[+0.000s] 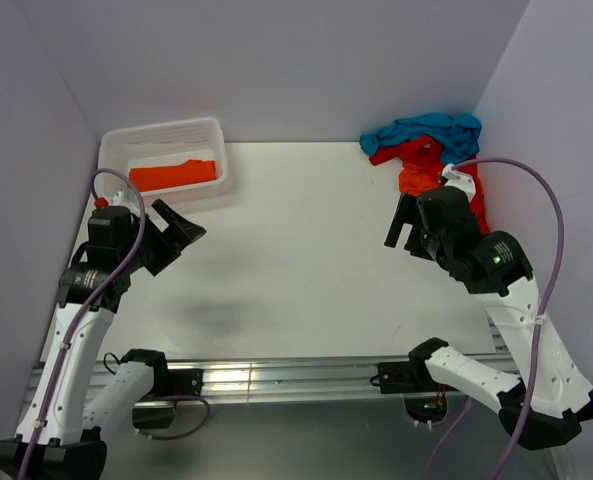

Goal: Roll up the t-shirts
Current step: Grab a tshirt with the right arm

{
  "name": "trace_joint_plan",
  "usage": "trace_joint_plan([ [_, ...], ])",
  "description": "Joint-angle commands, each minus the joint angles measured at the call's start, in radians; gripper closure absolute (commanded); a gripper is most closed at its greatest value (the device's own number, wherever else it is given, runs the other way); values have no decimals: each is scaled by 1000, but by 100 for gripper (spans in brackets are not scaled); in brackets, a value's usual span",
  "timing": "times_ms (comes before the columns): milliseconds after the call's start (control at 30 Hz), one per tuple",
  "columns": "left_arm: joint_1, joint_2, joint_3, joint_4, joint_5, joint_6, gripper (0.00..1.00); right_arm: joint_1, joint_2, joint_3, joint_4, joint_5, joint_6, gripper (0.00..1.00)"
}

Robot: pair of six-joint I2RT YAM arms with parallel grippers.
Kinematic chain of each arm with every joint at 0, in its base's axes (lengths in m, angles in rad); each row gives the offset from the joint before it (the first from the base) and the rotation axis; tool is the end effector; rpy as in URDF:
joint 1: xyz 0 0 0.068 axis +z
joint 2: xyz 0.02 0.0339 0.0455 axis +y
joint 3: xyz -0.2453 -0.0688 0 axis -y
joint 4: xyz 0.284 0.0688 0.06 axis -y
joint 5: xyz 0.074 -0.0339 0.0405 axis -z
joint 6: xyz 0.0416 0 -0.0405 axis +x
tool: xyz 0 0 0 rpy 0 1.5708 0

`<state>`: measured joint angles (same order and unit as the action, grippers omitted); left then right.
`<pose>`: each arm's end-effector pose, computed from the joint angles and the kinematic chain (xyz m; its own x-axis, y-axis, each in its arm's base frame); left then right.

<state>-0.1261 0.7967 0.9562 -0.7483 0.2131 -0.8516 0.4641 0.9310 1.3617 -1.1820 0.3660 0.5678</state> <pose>0.2119 -0.0357 0.3296 -0.5867 -0.6668 -0.4595 -0.2186 0.6767 -0.7030 0.1757 0.0713 0.4063 -0.6136 0.2544 -0.7475 0.1730 0.9670 0.1871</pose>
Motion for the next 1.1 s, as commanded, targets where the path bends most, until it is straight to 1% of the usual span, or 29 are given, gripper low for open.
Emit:
trace_joint_plan([
  [0,-3,41,76,-9,-6,32,1,-4,18,42,24,80,15,0],
  [33,-3,64,104,-23,-6,39,1,-10,22,40,48,67,0,0],
  [67,-3,73,116,-28,-6,43,1,-22,29,36,80,6,-29,0],
  [100,-3,81,127,-26,-4,45,1,-83,75,37,141,-57,-46,0],
  [133,-3,88,145,-23,-4,46,0,-134,121,54,159,-126,-64,2],
  [167,-4,88,151,-19,-1,45,0,-192,176,124,151,-219,-75,3],
  [200,-6,88,156,-20,-1,43,0,-238,287,173,137,-219,-74,7],
  [233,-7,88,161,-19,-1,42,0,-292,334,222,131,-198,-66,8],
  [267,-7,85,161,-19,11,39,0,-304,371,294,139,-184,-63,8],
  [300,-9,84,156,-19,15,37,0,-311,417,319,181,-150,-59,11],
  [367,-9,76,145,-23,16,26,0,-332,452,356,238,-128,-7,13],
  [400,-9,73,142,-32,17,23,0,-343,491,361,293,-136,15,14],
  [467,-9,65,135,-36,23,10,1,-396,544,382,326,-137,107,20],
  [500,-9,58,131,-36,35,0,0,-436,601,384,366,-162,166,24],
  [533,-9,53,127,-31,43,0,0,-436,632,386,392,-174,167,26],
  [567,-9,49,125,-29,49,-9,1,-456,661,398,433,-168,225,28],
  [600,-9,45,124,-28,60,-12,0,-488,721,408,456,-162,246,29],
  [633,-9,39,122,-23,63,-17,1,-495,753,425,475,-156,254,29],
  [667,-9,38,122,-23,66,-15,0,-501,785,472,484,-122,279,29],
  [700,-9,36,124,-28,65,-15,1,-502,857,503,490,-104,290,31],
  [733,-9,42,130,-40,57,-14,0,-505,894,537,486,-90,300,32],
  [767,-9,47,134,-45,57,-9,1,-507,931,598,484,-72,332,32],
  [800,-9,48,138,-49,55,-4,0,-516,1003,629,490,-72,345,34],
  [867,-9,59,150,-62,54,0,0,-527,1075,724,486,-64,386,33],
  [900,-9,61,154,-63,52,3,1,-535,1142,756,483,-62,398,32],
  [967,-9,65,168,-75,43,14,0,-542,1202,827,473,-42,449,32],
  [1033,-9,68,179,-83,37,25,0,-556,1252,832,507,-30,493,31],
  [1067,-9,71,184,-92,35,35,1,-561,1270,812,556,-30,504,32],
])
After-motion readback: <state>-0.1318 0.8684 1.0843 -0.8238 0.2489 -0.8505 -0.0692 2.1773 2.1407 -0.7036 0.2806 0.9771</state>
